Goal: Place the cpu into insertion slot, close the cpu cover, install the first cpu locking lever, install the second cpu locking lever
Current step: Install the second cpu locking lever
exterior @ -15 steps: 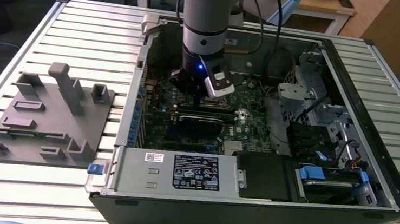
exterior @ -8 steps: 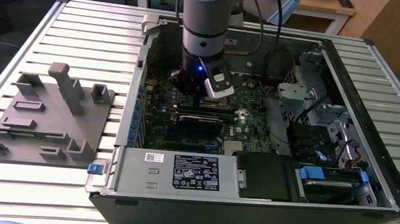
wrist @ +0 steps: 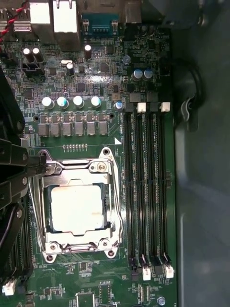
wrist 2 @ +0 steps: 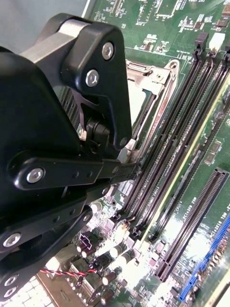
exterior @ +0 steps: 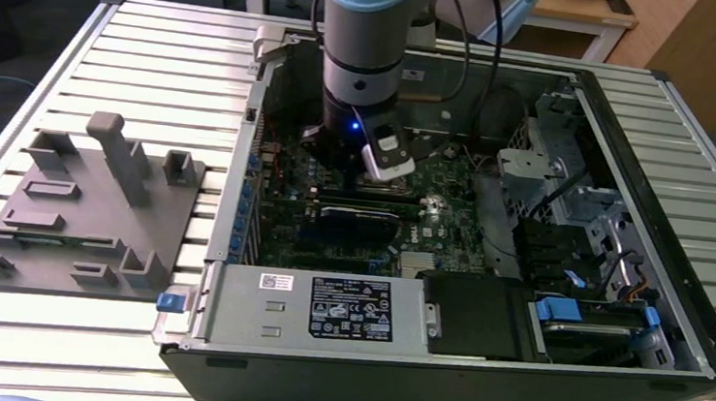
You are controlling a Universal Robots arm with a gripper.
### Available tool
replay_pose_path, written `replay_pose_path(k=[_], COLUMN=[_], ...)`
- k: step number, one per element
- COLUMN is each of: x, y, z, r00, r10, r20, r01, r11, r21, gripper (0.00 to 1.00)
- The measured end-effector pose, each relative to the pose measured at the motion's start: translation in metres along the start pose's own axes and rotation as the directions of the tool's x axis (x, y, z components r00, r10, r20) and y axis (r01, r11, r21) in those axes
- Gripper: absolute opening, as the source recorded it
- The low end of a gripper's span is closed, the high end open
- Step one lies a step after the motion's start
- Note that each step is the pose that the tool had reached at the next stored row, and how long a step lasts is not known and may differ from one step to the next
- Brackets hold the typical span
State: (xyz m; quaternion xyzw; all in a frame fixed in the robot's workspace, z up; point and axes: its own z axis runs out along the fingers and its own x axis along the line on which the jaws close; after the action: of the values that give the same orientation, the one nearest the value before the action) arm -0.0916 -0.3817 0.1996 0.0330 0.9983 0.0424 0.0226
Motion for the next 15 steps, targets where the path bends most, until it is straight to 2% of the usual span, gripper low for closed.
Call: replay_pose_path(k=[4, 9, 10, 15], x=[0.0004, 0.0009, 0.0009, 0.0007], y=[-0.0017, -0.0023, -0.0023, -0.0023], z=[0.0014, 0.0023, 0.0022, 0.0004], r00=[1.0, 1.0, 1.0, 1.0], r10=[0.0, 0.001, 0.001, 0.001], r20=[-0.0005, -0.0012, -0.0014, -0.0015], r01=[0.0, -0.001, -0.001, -0.001], r11=[1.0, 0.9997, 0.9997, 0.9997], r21=[-0.0058, -0.023, -0.0247, -0.0247], gripper=[0.11, 0.11, 0.11, 0.11])
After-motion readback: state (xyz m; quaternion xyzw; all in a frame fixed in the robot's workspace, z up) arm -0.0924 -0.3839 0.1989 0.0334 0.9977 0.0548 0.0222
